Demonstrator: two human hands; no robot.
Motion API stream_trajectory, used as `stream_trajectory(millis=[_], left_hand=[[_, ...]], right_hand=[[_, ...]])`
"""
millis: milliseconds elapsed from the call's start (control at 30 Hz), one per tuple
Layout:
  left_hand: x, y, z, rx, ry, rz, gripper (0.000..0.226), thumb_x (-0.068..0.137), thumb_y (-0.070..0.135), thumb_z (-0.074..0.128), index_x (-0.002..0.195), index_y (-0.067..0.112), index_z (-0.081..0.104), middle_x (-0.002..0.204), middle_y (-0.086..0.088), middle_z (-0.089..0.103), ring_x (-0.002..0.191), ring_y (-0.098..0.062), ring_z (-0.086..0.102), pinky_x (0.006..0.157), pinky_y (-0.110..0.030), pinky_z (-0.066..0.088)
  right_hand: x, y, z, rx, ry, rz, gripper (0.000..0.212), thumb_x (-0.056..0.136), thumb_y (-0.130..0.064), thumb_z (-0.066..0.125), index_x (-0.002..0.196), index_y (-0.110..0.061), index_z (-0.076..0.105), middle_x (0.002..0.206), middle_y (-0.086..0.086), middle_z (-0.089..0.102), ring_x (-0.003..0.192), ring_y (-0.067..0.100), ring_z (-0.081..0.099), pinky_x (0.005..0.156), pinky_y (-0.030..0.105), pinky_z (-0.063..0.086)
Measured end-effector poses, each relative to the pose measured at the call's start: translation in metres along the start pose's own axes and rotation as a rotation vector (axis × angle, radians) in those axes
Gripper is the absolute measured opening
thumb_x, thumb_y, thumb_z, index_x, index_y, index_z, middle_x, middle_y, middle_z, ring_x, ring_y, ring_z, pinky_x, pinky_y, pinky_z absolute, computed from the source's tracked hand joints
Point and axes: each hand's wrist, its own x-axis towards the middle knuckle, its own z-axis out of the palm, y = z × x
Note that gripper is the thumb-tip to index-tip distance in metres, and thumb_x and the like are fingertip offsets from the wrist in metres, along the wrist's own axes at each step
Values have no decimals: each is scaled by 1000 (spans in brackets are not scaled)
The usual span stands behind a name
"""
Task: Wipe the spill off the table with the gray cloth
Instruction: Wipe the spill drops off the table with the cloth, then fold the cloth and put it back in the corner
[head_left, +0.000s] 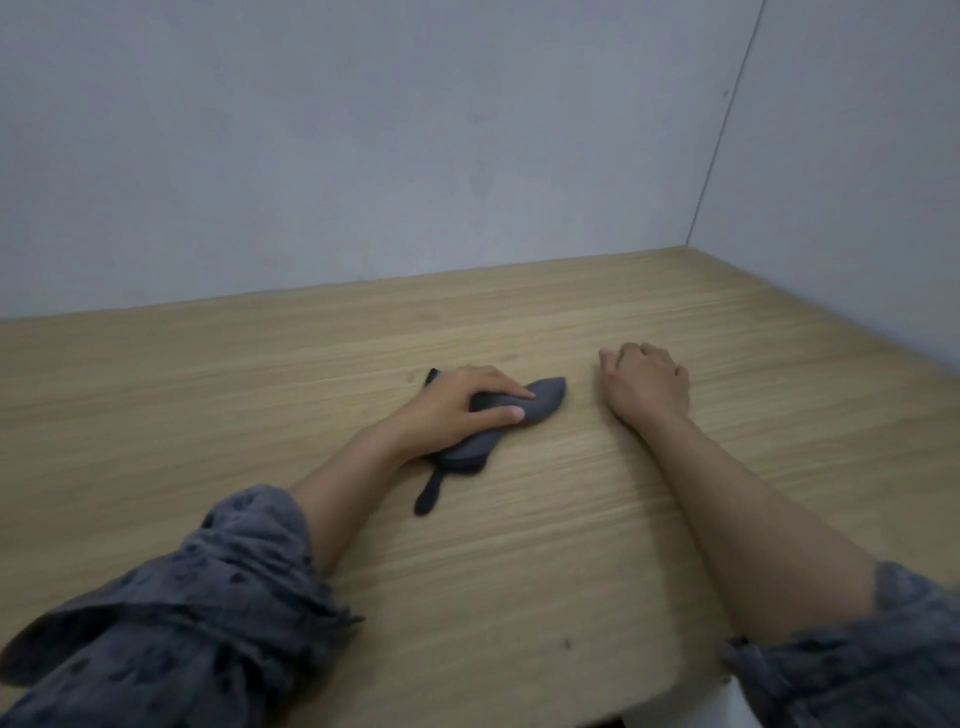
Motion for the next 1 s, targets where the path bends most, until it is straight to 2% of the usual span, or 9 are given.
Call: stream_trajectory(millis=[67,233,300,433,533,633,733,833,1000], left_hand=[[-20,-12,-19,53,125,-88,28,87,32,62,112,21,68,106,6,64,100,-8,58,84,-10,40],[-26,-40,-45,395,475,-516,36,88,42,56,109,14,66,107,-12,64,99,-32,59,74,-35,43],[-17,-30,-52,187,657,-644,39,86,41,58,109,11,65,112,-13,66,103,-32,60,74,-33,42],[14,14,-50,-381,873,-533,38,81,39,67,110,14,62,116,-7,63,97,-19,57,79,-29,43],[30,41,-39,-629,853,-463,35,77,48,67,103,24,61,119,-7,59,103,-22,61,80,-32,51],[37,53,-33,-767,783,-489,32,80,56,58,91,28,67,114,-6,66,104,-24,64,91,-40,53],[45,59,-26,-873,681,-509,48,93,52,36,112,21,68,115,-4,69,102,-20,64,94,-38,50],[55,63,-18,-922,595,-497,58,96,54,24,121,21,64,109,0,67,90,-10,62,76,-28,49],[89,62,-1,-860,530,-512,58,83,53,56,129,18,54,123,2,62,100,-14,61,77,-28,48]], right_hand=[[-7,-13,-1,92,9,-33,51,99,-38,31,126,-3,56,136,22,53,129,35,45,107,43,32],[-28,-55,-14,469,-54,-186,43,98,-34,43,127,-6,58,132,16,59,124,32,52,99,34,40],[-36,-71,-25,616,-103,-241,38,97,-33,46,122,-8,61,126,11,63,119,27,56,94,31,41],[-46,-93,-47,896,-410,-261,41,96,-41,46,119,-11,62,117,8,66,103,24,64,83,34,50],[-54,-98,-64,1011,-494,-273,45,97,-44,44,114,-8,66,92,1,68,76,12,63,51,15,44],[-53,-90,-77,1049,-525,-252,55,95,-54,39,108,-10,68,71,-4,68,56,4,61,43,13,42],[-47,-75,-85,1074,-565,-212,57,91,-58,44,111,-11,70,90,3,74,70,10,68,49,17,48],[-35,-58,-86,1069,-604,-203,30,90,-41,59,105,-17,70,109,8,73,100,22,69,85,34,56],[0,-19,-83,1320,-635,-120,34,89,-7,62,123,-8,63,120,15,69,100,26,69,86,31,58]])
